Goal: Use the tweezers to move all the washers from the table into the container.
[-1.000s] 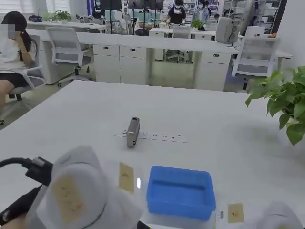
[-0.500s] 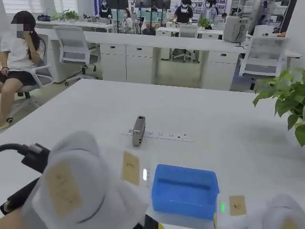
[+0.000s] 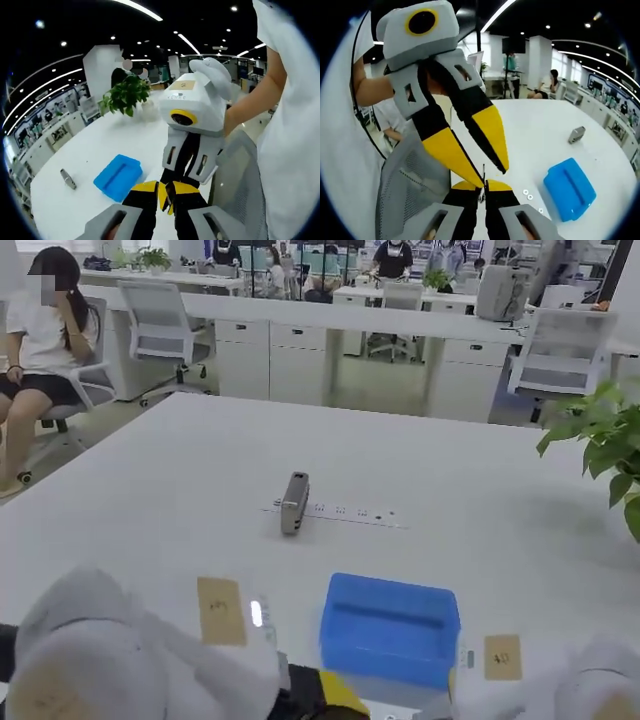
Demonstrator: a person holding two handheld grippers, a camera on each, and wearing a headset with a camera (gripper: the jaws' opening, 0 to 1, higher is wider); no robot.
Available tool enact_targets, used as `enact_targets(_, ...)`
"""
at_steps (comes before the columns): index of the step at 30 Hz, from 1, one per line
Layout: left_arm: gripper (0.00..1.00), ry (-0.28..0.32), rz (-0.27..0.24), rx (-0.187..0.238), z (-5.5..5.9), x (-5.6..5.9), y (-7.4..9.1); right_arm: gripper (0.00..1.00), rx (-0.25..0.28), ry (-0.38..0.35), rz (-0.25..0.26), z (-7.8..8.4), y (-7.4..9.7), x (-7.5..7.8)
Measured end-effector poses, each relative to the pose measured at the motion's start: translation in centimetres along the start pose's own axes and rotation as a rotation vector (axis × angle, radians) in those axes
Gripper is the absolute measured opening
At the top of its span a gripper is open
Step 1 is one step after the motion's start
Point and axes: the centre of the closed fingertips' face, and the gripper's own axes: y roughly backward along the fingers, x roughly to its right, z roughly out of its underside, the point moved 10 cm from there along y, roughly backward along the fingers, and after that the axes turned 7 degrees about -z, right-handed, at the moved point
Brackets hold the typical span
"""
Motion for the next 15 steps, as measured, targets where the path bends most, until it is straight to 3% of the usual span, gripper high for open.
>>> enact_targets(4,0.18,0.154,-0.093,0.068,1.2,-0.3,0.5,0.00,0.012,-0.004,0.010,-0.2,-0.1,0.3)
enact_targets(6,0.25,0.209,-0.163,0.096,1.8,-0.6,1.0,0.00,0.016,-0.009,0.014,-0.2,-0.1,0.6)
enact_targets(12,0.42,0.318,-0.364,0.114,4.4,-0.8,2.7,0.00,0.039,-0.040,0.042,0.0,0.1,1.9)
enact_targets(15,0.54,0.375,-0.418,0.098,5.8,-0.5,3.3,0.00,0.060,-0.062,0.075,0.2,0.4,2.9)
